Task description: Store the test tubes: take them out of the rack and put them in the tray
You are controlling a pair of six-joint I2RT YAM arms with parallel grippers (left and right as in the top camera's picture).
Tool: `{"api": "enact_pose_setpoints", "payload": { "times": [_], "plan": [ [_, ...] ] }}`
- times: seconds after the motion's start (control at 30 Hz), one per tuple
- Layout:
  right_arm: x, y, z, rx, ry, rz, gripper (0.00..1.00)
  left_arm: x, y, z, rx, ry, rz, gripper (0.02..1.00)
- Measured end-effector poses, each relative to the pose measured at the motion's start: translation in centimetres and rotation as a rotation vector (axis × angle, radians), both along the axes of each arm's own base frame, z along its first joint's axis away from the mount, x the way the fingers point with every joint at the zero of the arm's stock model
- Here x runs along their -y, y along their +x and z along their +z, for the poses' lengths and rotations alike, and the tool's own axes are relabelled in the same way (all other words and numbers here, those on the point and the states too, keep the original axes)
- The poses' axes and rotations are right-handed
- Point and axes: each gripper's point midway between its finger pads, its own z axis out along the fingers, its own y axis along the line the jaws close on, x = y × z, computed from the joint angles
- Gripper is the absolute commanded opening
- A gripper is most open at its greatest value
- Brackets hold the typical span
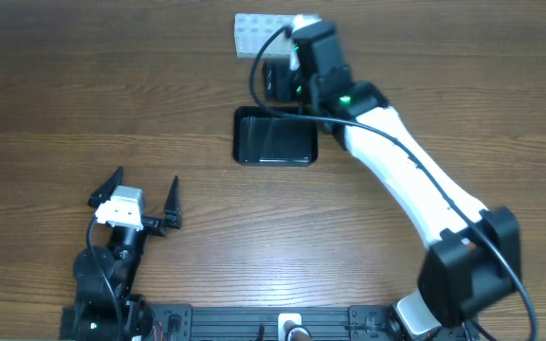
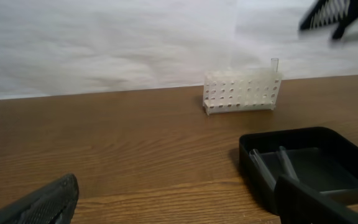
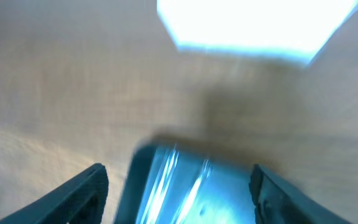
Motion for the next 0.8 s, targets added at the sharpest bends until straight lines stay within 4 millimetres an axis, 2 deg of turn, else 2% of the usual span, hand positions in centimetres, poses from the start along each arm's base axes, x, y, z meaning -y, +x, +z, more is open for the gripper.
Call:
{"api": "enact_pose_setpoints", "payload": {
  "times": [0.1,0.13,0.2,0.27,0.37,0.47,0.53,0.67,0.8],
  "plan": [
    [1.8,2.2,3.1,0.148,-0.034,-0.047,0.943,0.0,0.0,0.0,0.0,0.0,0.0,0.998],
    [2.2,2.9,3.6,0.187,-0.054,-0.055,0.987,0.0,0.0,0.0,0.0,0.0,0.0,1.0],
    [2.8,4.5,3.7,0.25,-0.095,-0.064,0.991,0.0,0.0,0.0,0.0,0.0,0.0,1.0],
    [3.1,6.5,1.5,0.273,-0.147,-0.065,0.993,0.0,0.0,0.0,0.0,0.0,0.0,1.0],
    [3.0,8.4,-1.7,0.272,-0.171,-0.069,0.993,0.0,0.0,0.0,0.0,0.0,0.0,1.0],
    [3.3,9.3,-6.6,0.195,-0.207,-0.066,0.993,0.0,0.0,0.0,0.0,0.0,0.0,1.0],
    [3.5,10.1,-8.3,0.171,-0.217,-0.071,0.991,0.0,0.0,0.0,0.0,0.0,0.0,0.998],
    [3.8,11.9,-9.1,0.173,-0.217,-0.086,0.993,0.0,0.0,0.0,0.0,0.0,0.0,1.0],
    [4.0,13.2,-8.1,0.204,-0.205,-0.102,0.991,0.0,0.0,0.0,0.0,0.0,0.0,1.0]
  ]
}}
